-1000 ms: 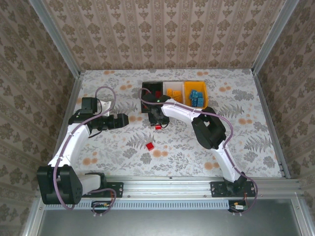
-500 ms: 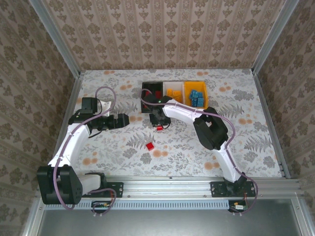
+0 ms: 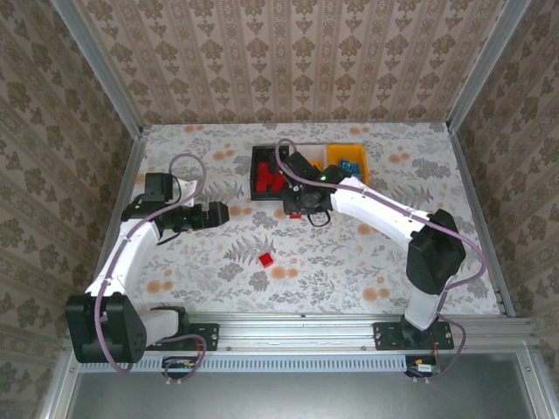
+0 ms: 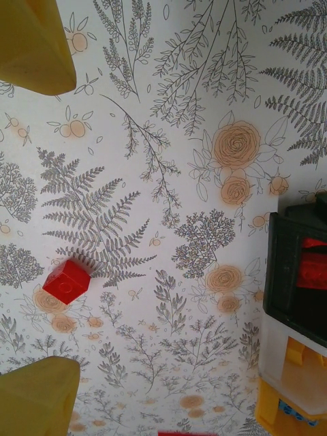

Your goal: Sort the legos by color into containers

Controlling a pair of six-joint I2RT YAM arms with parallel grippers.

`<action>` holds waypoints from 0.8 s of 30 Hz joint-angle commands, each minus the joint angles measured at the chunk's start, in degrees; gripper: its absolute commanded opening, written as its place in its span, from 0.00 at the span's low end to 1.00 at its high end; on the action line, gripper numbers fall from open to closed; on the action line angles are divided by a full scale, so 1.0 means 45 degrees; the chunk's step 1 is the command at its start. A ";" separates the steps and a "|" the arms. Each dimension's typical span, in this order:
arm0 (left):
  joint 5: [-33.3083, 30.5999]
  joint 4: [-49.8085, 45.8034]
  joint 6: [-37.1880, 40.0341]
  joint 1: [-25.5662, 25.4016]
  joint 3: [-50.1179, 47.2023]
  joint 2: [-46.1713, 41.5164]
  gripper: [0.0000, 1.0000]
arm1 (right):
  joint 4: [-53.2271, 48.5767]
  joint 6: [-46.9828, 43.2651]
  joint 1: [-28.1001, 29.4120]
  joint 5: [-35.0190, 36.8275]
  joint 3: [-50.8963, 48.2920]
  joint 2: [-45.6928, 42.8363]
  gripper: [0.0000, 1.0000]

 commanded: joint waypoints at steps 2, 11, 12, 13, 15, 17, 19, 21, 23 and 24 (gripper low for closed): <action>0.0018 -0.0158 0.0336 -0.0078 0.0033 -0.0098 1.00 | -0.0356 -0.0670 -0.0197 0.0104 0.2355 0.0186 0.32; 0.0102 -0.0128 0.0328 -0.0080 -0.0002 -0.0078 1.00 | -0.3344 -0.1845 -0.0486 -0.0212 1.0790 0.5325 0.32; 0.0106 -0.0109 0.0344 -0.0082 0.0006 -0.0061 1.00 | -0.3662 -0.1848 -0.0552 -0.0296 1.1657 0.6031 0.32; 0.0107 -0.0128 0.0347 -0.0072 0.0008 -0.0057 1.00 | -0.3856 -0.1859 -0.0568 -0.0314 1.2424 0.6567 0.32; 0.0117 -0.0107 0.0352 -0.0084 0.0009 -0.0041 1.00 | -0.4013 -0.1897 -0.0647 -0.0205 1.3751 0.7598 0.32; 0.0128 -0.0099 0.0345 -0.0085 -0.0004 -0.0005 1.00 | -0.3775 -0.1858 -0.0719 -0.0114 1.4168 0.8167 0.32; 0.0147 -0.0080 0.0337 -0.0093 -0.0016 0.0017 1.00 | -0.3340 -0.1862 -0.0801 0.0147 1.4047 0.8476 0.32; 0.0162 -0.0077 0.0336 -0.0090 -0.0014 0.0039 1.00 | -0.2906 -0.1947 -0.0859 0.0518 1.3817 0.8722 0.32; 0.0188 -0.0080 0.0322 -0.0105 -0.0014 0.0092 1.00 | -0.2369 -0.2165 -0.0949 0.0605 1.3602 0.8959 0.32; 0.0212 -0.0080 0.0318 -0.0123 -0.0017 0.0119 1.00 | -0.2128 -0.2254 -0.1007 0.0701 1.3544 0.9138 0.32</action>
